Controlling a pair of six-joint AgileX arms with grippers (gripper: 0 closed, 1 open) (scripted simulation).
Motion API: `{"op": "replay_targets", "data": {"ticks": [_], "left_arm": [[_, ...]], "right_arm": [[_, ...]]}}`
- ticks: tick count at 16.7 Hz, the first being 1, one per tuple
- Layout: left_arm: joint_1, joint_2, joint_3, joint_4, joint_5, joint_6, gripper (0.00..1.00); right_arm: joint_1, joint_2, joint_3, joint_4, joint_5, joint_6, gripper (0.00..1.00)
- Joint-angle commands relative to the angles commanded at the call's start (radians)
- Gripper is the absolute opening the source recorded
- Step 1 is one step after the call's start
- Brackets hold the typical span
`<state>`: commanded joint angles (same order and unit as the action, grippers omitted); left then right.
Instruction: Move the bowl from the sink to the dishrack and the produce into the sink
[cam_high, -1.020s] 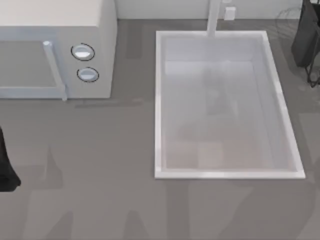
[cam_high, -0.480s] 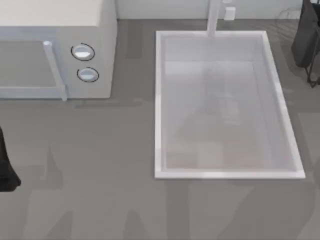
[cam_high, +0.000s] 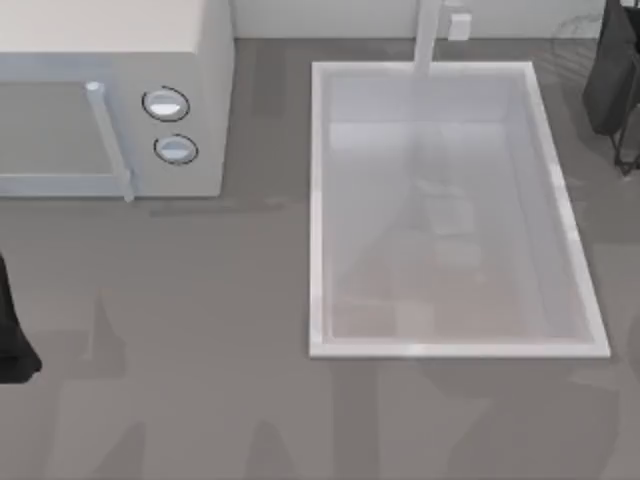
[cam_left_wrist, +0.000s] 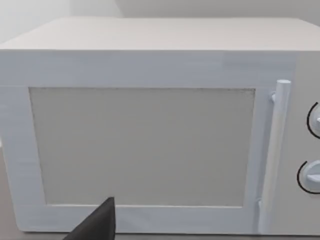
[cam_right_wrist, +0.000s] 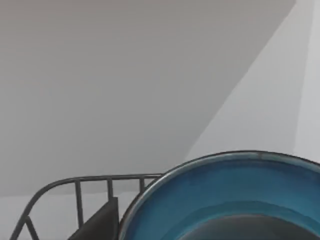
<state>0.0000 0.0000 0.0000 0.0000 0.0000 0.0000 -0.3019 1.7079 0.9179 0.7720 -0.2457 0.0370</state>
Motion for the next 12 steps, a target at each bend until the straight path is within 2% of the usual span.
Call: {"op": "replay_targets", "data": {"ticks": [12], "left_arm": [[0.0,0.0,0.0,0.0,0.0,0.0,1.0]], "right_arm": [[0.145,-0.774,-0.401,-0.339,0.102,-0.046,1.0]]}}
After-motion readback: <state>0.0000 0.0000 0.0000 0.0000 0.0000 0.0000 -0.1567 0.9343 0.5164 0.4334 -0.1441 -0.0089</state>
